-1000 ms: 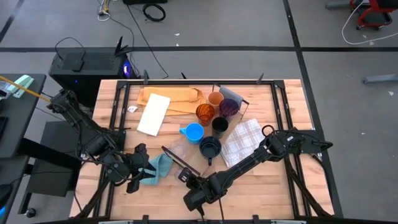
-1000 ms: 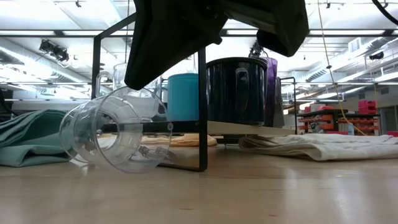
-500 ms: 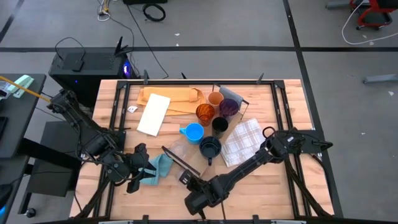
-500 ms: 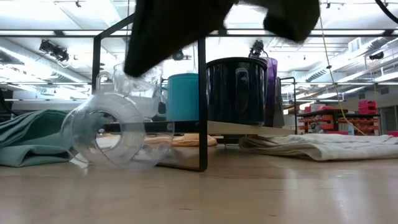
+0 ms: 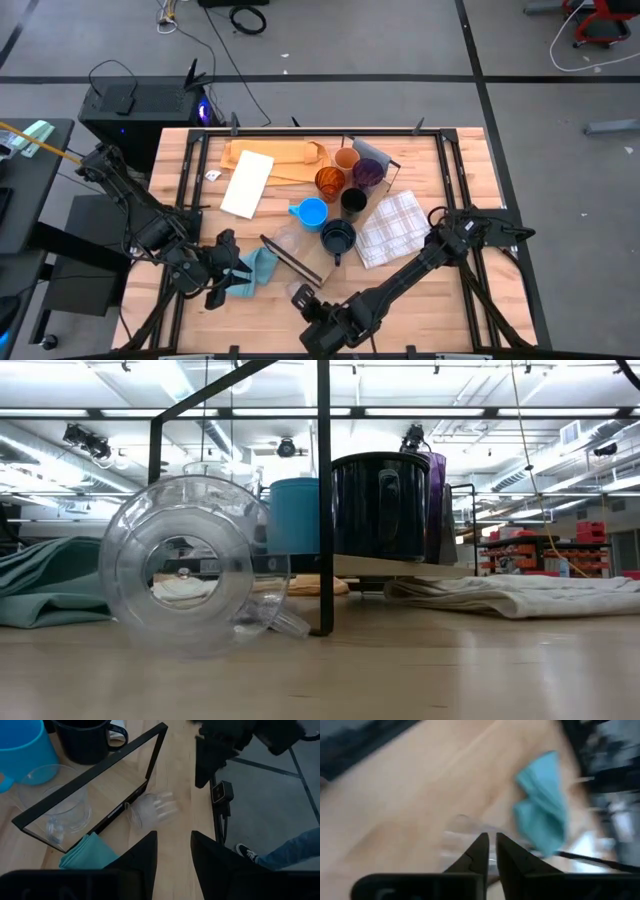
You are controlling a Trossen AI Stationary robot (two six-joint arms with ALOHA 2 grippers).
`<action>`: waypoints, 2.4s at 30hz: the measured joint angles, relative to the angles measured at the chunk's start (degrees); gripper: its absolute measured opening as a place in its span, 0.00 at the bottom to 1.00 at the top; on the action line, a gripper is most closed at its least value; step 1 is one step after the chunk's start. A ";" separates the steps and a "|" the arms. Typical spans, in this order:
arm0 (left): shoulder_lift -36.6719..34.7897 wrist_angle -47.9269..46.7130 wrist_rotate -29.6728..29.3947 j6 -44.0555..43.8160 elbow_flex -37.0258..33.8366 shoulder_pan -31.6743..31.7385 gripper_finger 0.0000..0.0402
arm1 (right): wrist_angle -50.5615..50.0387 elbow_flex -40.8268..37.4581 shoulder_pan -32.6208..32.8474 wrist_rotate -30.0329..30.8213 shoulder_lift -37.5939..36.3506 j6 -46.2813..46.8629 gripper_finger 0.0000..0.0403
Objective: Stack small to large cups/mugs on shelf
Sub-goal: Put the transparent mug on the shelf
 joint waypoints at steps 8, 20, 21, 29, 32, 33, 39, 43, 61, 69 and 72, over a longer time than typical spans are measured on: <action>0.00 0.69 0.00 0.01 0.00 0.00 0.32 | 1.84 -4.52 -0.33 -3.19 0.02 0.46 0.29; 0.00 0.66 -0.04 1.84 0.00 -0.04 0.32 | 4.89 -6.33 -3.63 -0.98 0.26 -6.11 0.44; 0.00 0.66 -0.04 2.34 0.00 -0.04 0.32 | 4.81 -6.31 -3.51 -0.95 0.45 -6.89 0.44; 0.02 0.26 -0.07 3.65 0.02 -0.04 0.30 | 5.13 -6.39 -0.96 -0.60 2.77 -12.19 0.44; 0.00 0.11 -0.07 3.65 0.03 -0.04 0.31 | 5.62 -6.47 -0.60 2.52 2.76 -12.84 0.44; 0.02 -0.01 -0.06 3.65 0.04 -0.04 0.31 | 6.20 -6.33 -0.64 3.29 2.61 -12.94 0.44; 0.00 0.00 -0.04 3.21 0.04 -0.04 0.32 | 7.47 -6.33 -1.14 4.01 2.58 -9.58 0.42; 0.02 0.57 -0.02 2.27 0.04 -0.07 0.31 | 8.49 -6.35 -0.89 5.79 2.58 -4.42 0.41; 2.78 0.04 12.87 -9.34 0.04 -1.13 0.37 | 9.73 4.84 1.57 13.45 2.10 18.84 0.38; 2.92 0.37 12.92 -28.01 0.04 -5.40 0.37 | 10.22 6.19 4.49 20.31 -1.22 24.48 0.33; 4.75 -0.12 12.99 -38.18 0.04 -6.59 0.40 | 9.63 6.30 5.08 22.83 -2.75 24.14 0.30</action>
